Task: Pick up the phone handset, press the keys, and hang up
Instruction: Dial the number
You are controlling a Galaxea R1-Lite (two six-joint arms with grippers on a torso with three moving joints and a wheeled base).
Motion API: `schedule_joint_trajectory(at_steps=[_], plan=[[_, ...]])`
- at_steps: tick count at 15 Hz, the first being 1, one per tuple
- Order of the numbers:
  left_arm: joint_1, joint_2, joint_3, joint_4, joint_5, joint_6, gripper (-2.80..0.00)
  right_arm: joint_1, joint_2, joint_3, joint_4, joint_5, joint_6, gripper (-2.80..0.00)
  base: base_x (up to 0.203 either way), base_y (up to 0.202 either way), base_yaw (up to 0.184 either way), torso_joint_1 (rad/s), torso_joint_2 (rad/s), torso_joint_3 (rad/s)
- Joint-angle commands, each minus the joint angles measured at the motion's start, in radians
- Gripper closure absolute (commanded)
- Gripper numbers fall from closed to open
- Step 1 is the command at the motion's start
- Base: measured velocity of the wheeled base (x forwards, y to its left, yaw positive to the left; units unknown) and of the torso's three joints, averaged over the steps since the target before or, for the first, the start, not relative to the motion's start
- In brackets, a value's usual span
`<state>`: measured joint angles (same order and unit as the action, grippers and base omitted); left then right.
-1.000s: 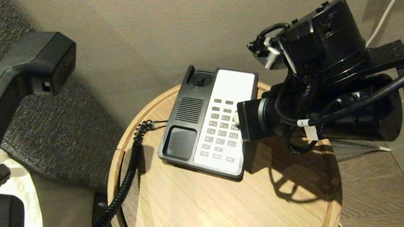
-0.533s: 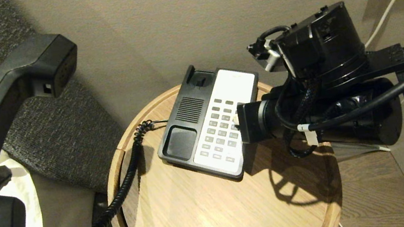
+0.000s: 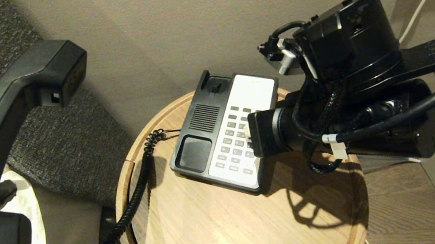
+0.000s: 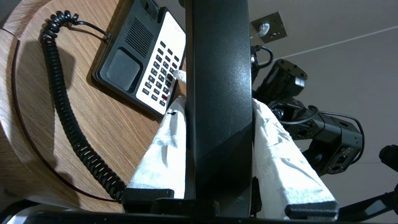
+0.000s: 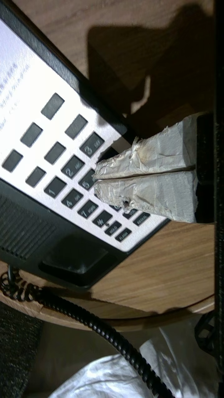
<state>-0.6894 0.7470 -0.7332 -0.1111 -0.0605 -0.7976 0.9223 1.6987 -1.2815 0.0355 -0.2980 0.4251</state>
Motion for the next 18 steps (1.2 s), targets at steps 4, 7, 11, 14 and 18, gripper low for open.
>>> schedule_joint_trajectory(at_steps=[4,7,11,14,18], plan=[[-0.001,0.000,0.000,-0.001,-0.001,-0.005,0.00,0.028,0.005,-0.001,-0.005,-0.001,0.003,0.00,0.000,0.000,0.000,0.000,0.00,0.000],[0.000,-0.001,0.002,-0.001,-0.001,-0.005,0.00,0.047,0.010,0.001,-0.011,0.005,0.004,0.00,0.000,0.000,0.000,0.000,0.00,0.000],[-0.001,0.000,0.007,-0.012,-0.001,-0.005,0.00,0.055,0.045,0.000,-0.072,0.006,0.002,0.00,0.000,0.000,0.000,0.000,0.00,0.000],[0.001,0.000,0.008,-0.015,-0.001,-0.004,0.00,0.053,0.070,-0.011,-0.072,0.003,0.000,0.00,0.000,0.000,0.000,0.000,0.00,0.000],[-0.001,-0.003,0.006,-0.015,-0.001,-0.003,0.00,0.052,0.078,-0.013,-0.070,0.000,-0.005,0.00,0.000,0.000,0.000,0.000,0.00,0.000]])
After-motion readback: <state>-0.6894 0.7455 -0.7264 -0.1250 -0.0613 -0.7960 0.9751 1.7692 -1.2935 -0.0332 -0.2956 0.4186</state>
